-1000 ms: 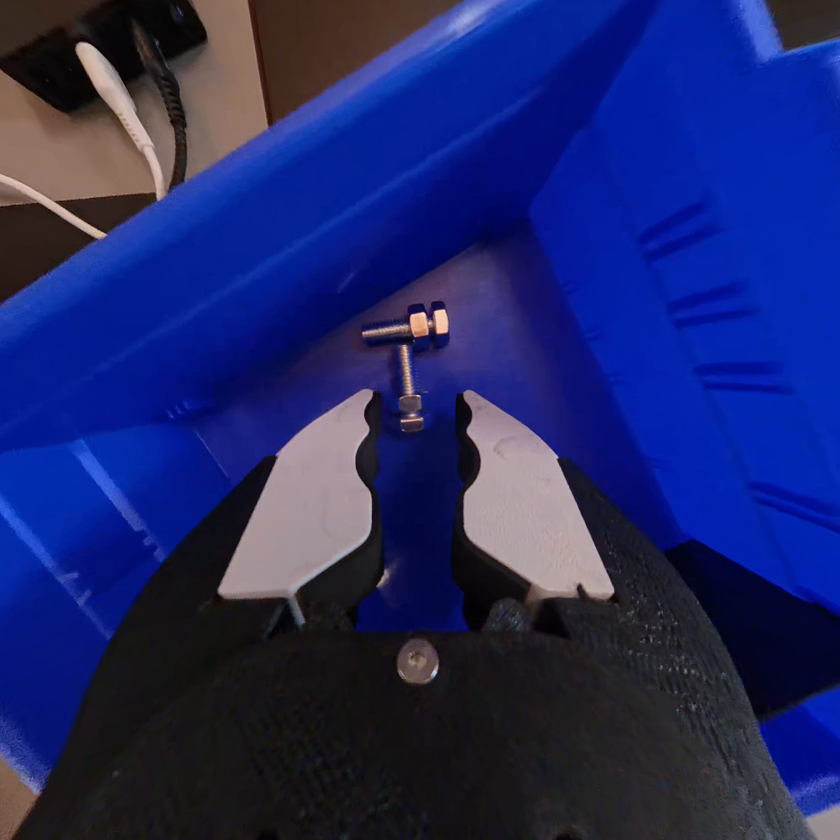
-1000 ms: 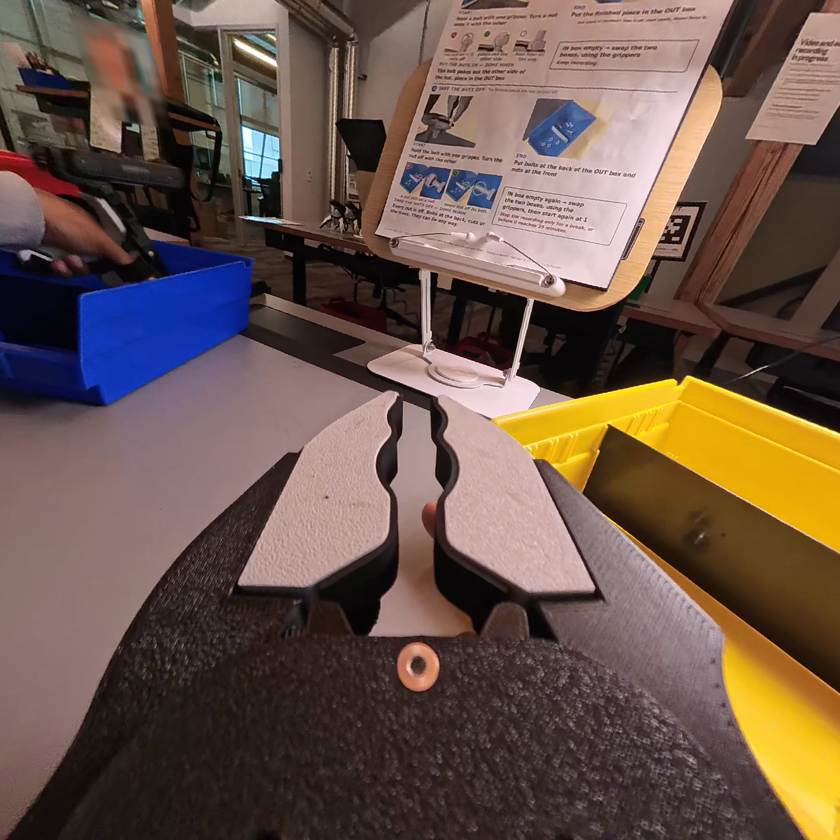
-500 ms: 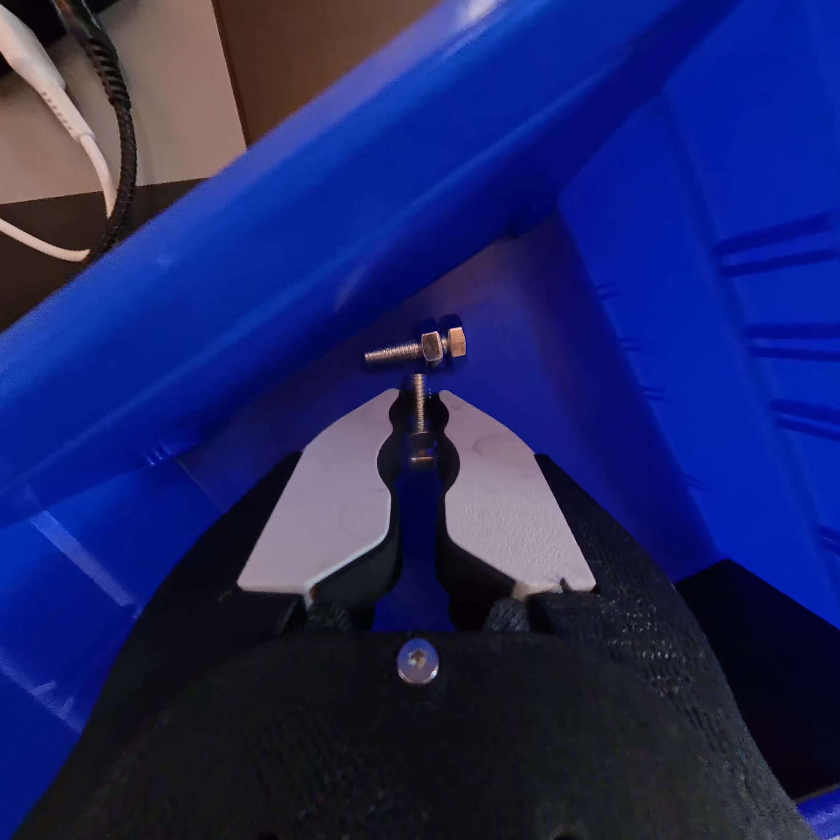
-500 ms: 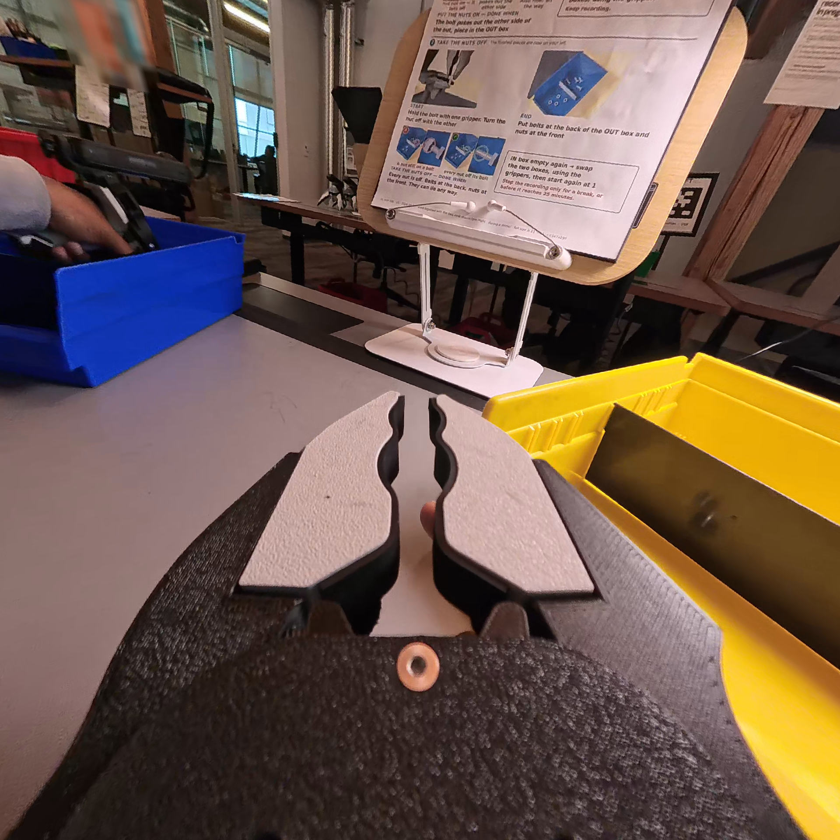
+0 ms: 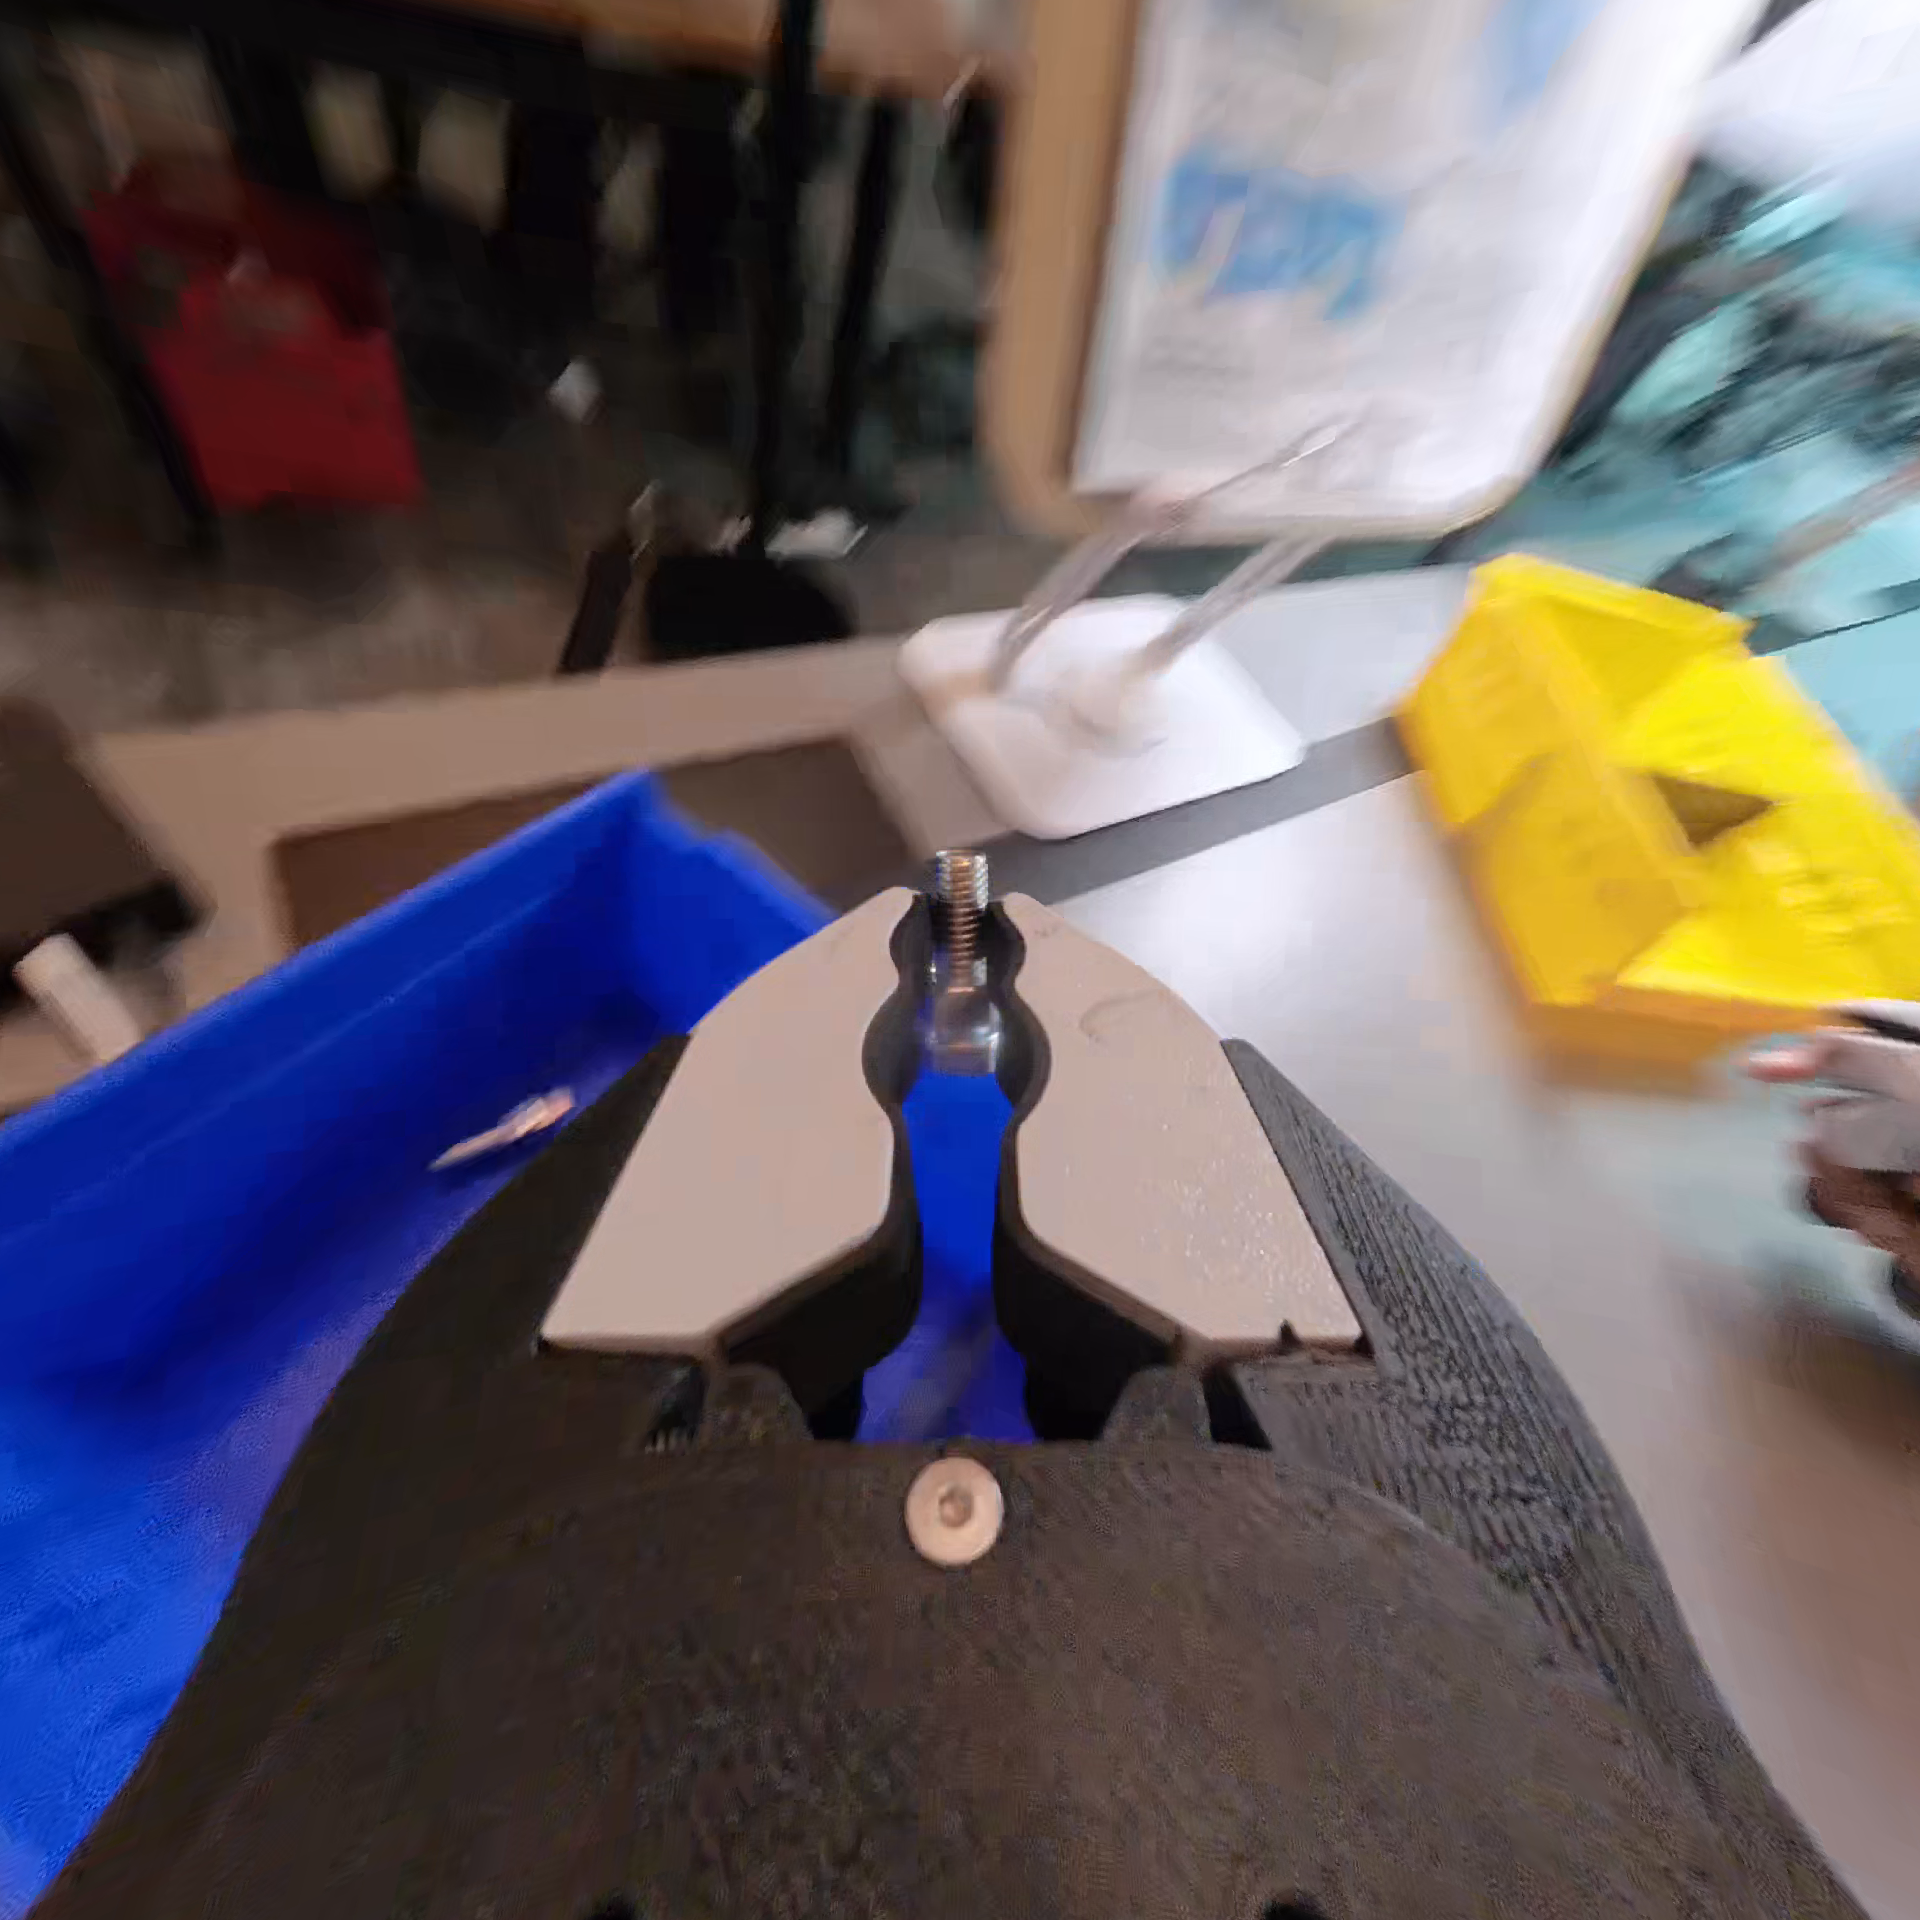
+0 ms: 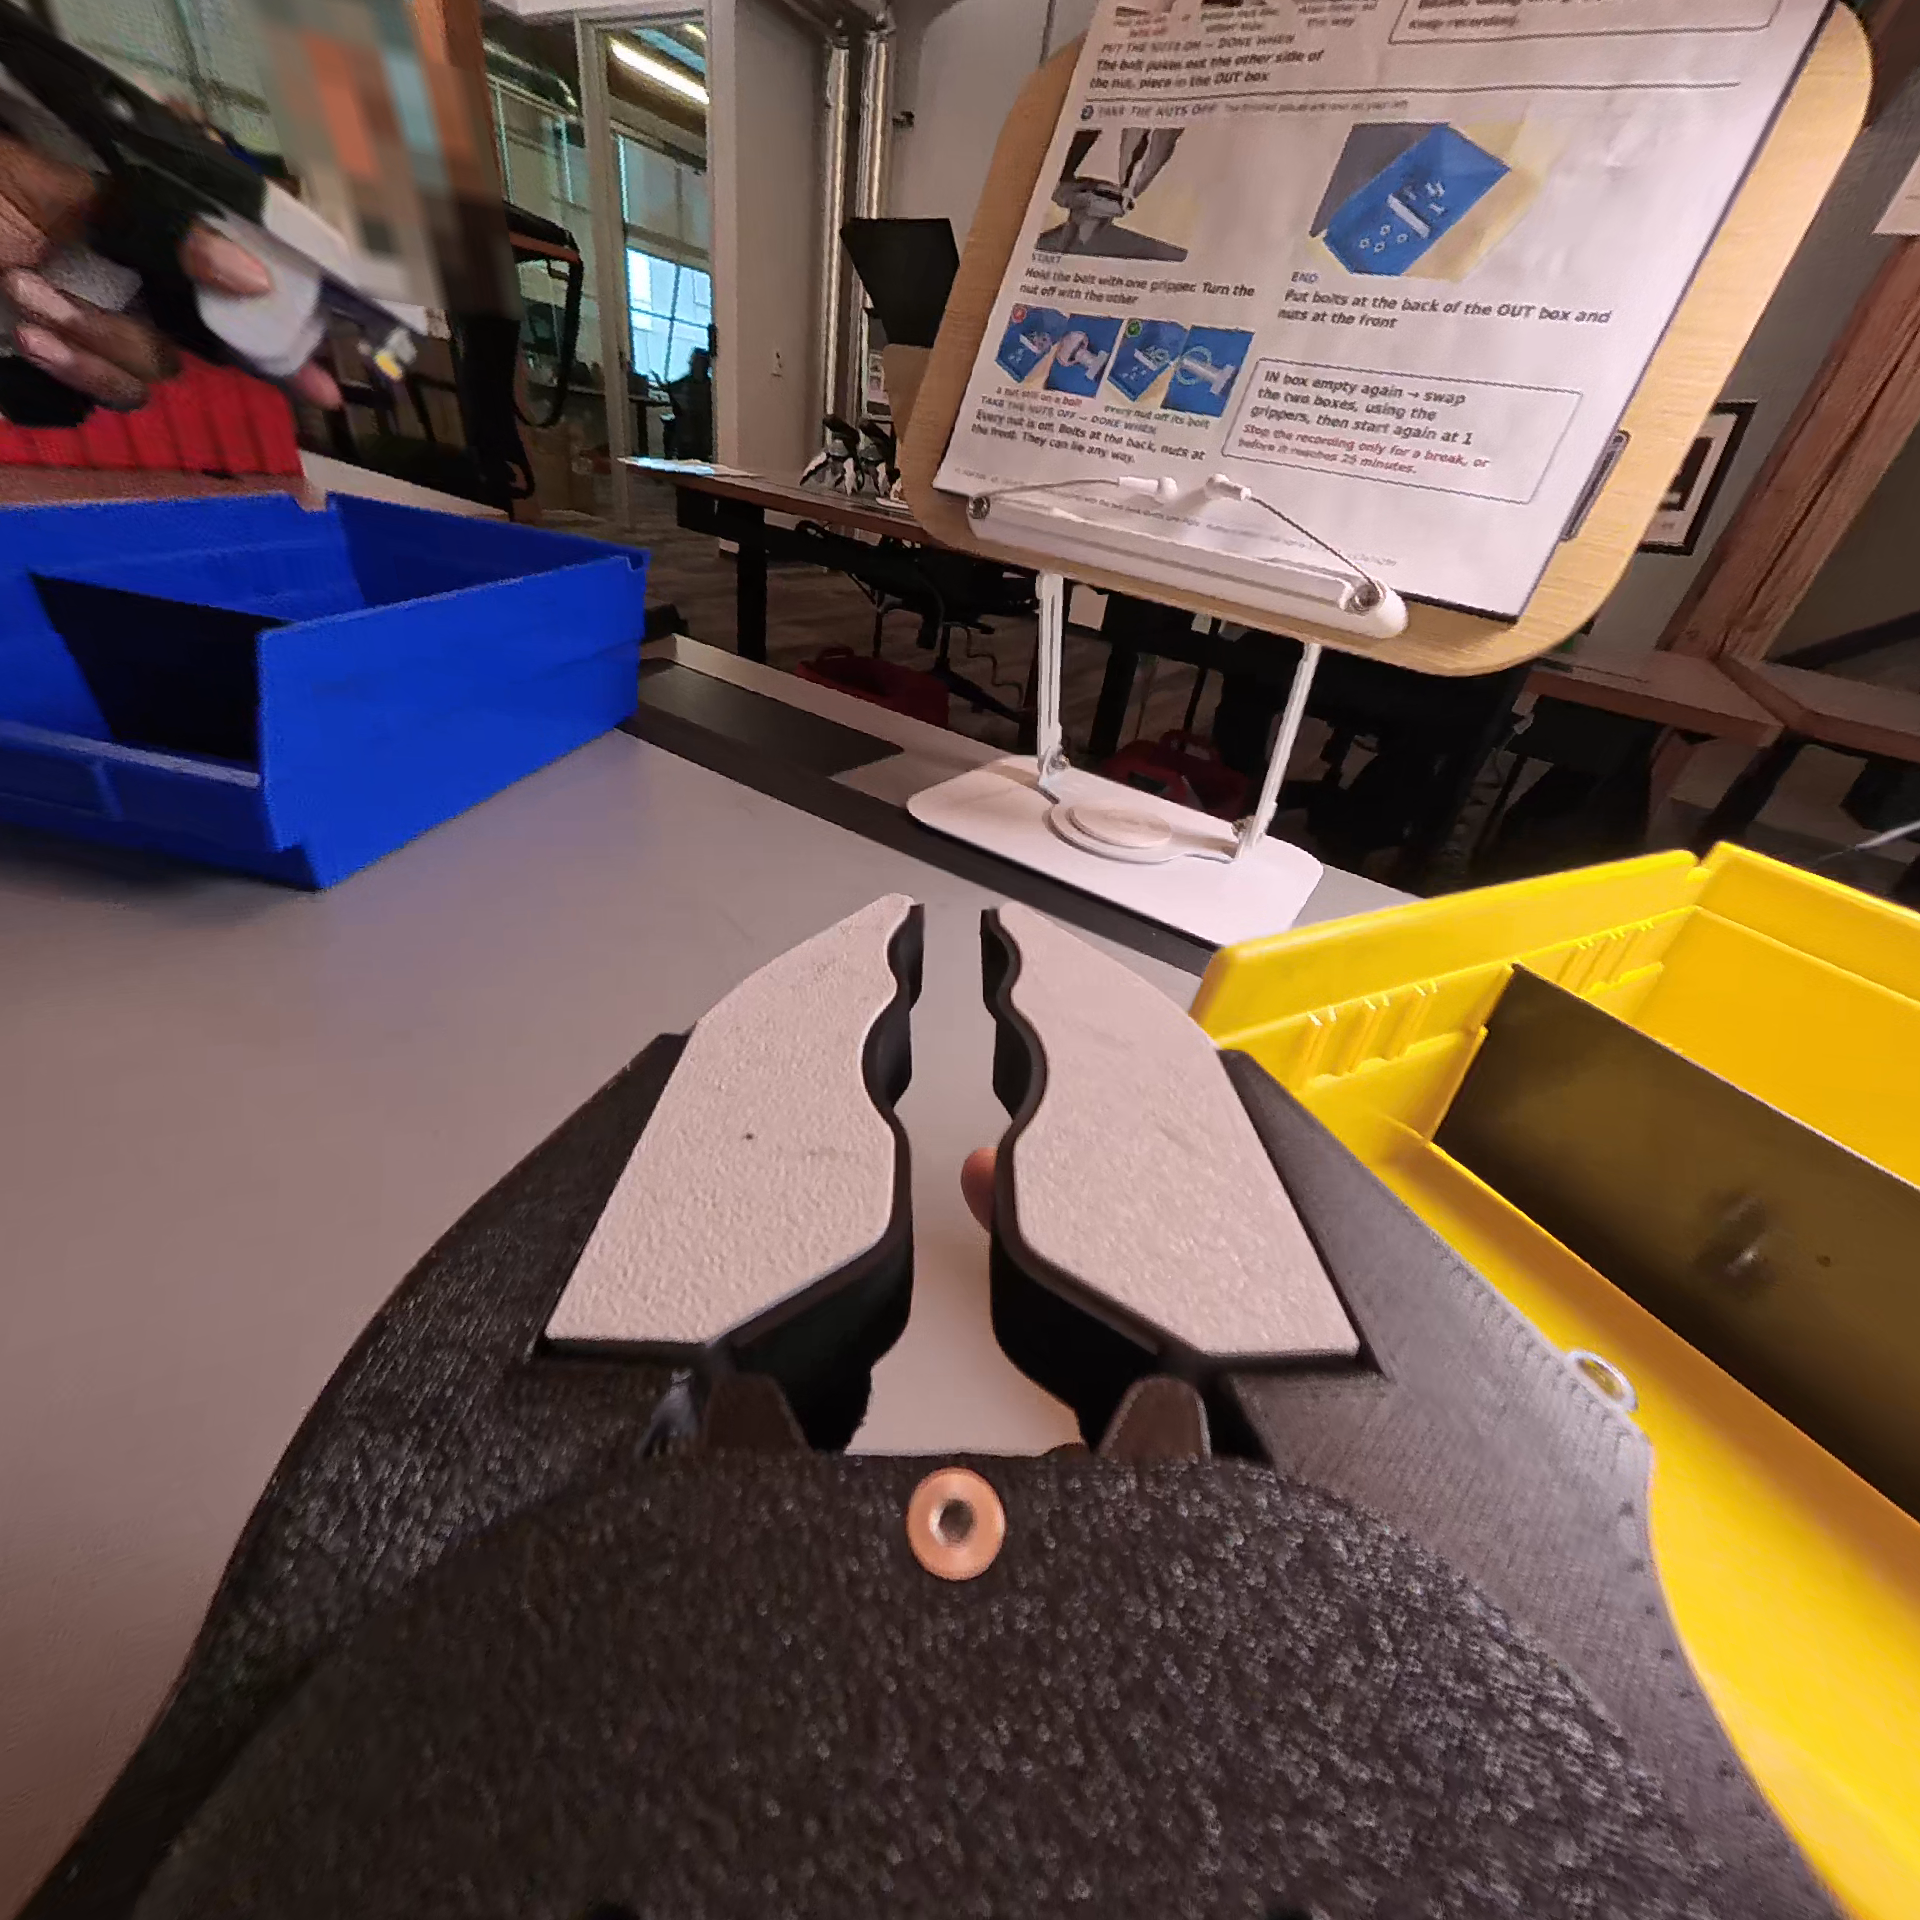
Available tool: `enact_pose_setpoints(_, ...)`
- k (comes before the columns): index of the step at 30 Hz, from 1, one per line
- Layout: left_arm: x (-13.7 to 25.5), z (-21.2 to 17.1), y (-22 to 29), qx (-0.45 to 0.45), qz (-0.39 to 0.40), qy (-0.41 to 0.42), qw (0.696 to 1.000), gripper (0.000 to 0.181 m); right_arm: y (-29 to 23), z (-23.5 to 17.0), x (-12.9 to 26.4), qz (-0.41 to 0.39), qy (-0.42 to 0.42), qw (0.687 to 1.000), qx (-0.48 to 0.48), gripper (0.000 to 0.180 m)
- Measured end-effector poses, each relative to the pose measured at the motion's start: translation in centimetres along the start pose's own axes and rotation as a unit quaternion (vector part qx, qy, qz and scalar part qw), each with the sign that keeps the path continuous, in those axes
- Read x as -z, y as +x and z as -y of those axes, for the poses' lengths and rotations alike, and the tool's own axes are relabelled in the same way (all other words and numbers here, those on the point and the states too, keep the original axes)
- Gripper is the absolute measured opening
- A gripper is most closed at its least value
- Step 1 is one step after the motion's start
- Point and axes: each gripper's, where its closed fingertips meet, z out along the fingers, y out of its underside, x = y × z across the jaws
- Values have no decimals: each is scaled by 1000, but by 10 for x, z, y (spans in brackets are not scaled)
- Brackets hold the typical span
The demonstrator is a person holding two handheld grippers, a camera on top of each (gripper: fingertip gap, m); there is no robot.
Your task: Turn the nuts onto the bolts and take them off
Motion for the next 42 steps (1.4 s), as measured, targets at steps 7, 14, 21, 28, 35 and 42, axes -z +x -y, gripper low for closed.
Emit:
enact_pose_setpoints(7,47,19,219,-98,-302,200,927,11,-51,130,-26,156,100,981,-61,13)
enact_pose_setpoints(14,33,-32,322,-143,-421,215,869,11,-107,184,-5,333,89,936,-70,20)
enact_pose_setpoints(21,12,-55,332,-172,-405,199,876,10,-109,144,-9,361,15,932,-38,17)
enact_pose_setpoints(28,7,-58,328,-205,-369,196,885,10,-108,135,-13,351,2,936,-34,9)
enact_pose_setpoints(35,20,-61,332,-147,-456,171,861,28,-104,141,-3,380,12,924,-47,9)
enact_pose_setpoints(42,20,-84,339,-117,-529,96,835,32,-109,153,18,456,42,885,-87,9)
